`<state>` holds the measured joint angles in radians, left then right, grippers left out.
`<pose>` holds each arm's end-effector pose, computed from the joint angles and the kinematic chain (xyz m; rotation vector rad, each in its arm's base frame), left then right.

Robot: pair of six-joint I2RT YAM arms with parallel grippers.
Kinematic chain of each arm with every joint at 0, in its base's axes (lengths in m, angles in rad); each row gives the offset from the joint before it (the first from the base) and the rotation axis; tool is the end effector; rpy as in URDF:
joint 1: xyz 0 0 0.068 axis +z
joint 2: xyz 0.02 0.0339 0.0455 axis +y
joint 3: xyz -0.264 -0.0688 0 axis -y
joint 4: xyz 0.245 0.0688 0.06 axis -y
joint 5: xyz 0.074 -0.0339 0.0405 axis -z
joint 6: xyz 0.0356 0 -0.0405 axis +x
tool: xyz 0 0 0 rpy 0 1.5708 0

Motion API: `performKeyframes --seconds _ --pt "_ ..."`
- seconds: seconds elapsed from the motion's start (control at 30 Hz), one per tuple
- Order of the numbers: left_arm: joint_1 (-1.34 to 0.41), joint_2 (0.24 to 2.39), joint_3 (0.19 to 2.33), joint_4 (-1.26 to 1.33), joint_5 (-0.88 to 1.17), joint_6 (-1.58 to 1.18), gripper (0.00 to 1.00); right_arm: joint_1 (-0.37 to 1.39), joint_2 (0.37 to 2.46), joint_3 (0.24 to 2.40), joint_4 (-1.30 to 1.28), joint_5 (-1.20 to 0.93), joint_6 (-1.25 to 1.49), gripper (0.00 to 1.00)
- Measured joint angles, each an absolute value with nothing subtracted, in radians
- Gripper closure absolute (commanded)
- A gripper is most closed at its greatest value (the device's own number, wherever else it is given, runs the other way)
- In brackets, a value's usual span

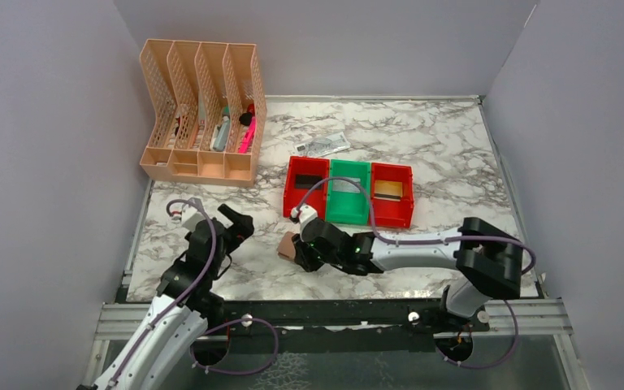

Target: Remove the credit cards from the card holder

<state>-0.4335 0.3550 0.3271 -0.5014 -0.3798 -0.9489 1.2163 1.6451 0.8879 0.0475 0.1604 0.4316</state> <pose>0.1067 -0.0348 0.2043 -0.7509 1.9506 -0.4519 0.1239 0.3184 0.1810 -0.8226 2.2161 0.6672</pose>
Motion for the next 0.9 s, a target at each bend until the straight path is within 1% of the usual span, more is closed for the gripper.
performKeyframes --seconds 0.1,0.13,0.23,0.27,0.4,0.47,0.5,0.6,0.73,0.9 --pt "-0.434 0.434 0.337 -0.433 -0.314 -0.88 0.01 1.216 1.56 0.844 0.023 0.097 0.523 0.76" --pt "-0.434 0.461 0.338 -0.403 -0.291 -0.858 0.01 1.216 1.527 0.831 0.02 0.076 0.556 0.72" --pt "-0.434 0.543 0.342 -0.323 -0.237 -0.809 0.01 1.216 1.452 0.816 0.011 0.033 0.643 0.55" --pt "-0.434 0.566 0.35 -0.305 -0.221 -0.799 0.01 1.216 1.442 0.822 -0.006 0.03 0.664 0.52" --pt "-0.434 0.683 0.432 -0.294 -0.168 -0.786 0.01 1.216 1.468 0.916 -0.135 0.03 0.691 0.37" --pt "-0.434 0.711 0.466 -0.297 -0.165 -0.784 0.01 1.216 1.49 0.941 -0.147 0.033 0.672 0.24" --pt "-0.434 0.719 0.477 -0.303 -0.17 -0.785 0.01 1.216 1.502 0.943 -0.146 0.038 0.653 0.21" --pt "-0.434 0.723 0.484 -0.376 -0.209 -0.802 0.01 1.216 1.554 0.95 -0.156 0.05 0.589 0.19" --pt "-0.434 0.702 0.485 -0.482 -0.253 -0.812 0.01 1.216 1.641 1.011 -0.181 0.066 0.483 0.13" --pt "-0.434 0.642 0.486 -0.552 -0.321 -0.833 0.01 1.218 1.744 1.114 -0.198 0.109 0.368 0.12"
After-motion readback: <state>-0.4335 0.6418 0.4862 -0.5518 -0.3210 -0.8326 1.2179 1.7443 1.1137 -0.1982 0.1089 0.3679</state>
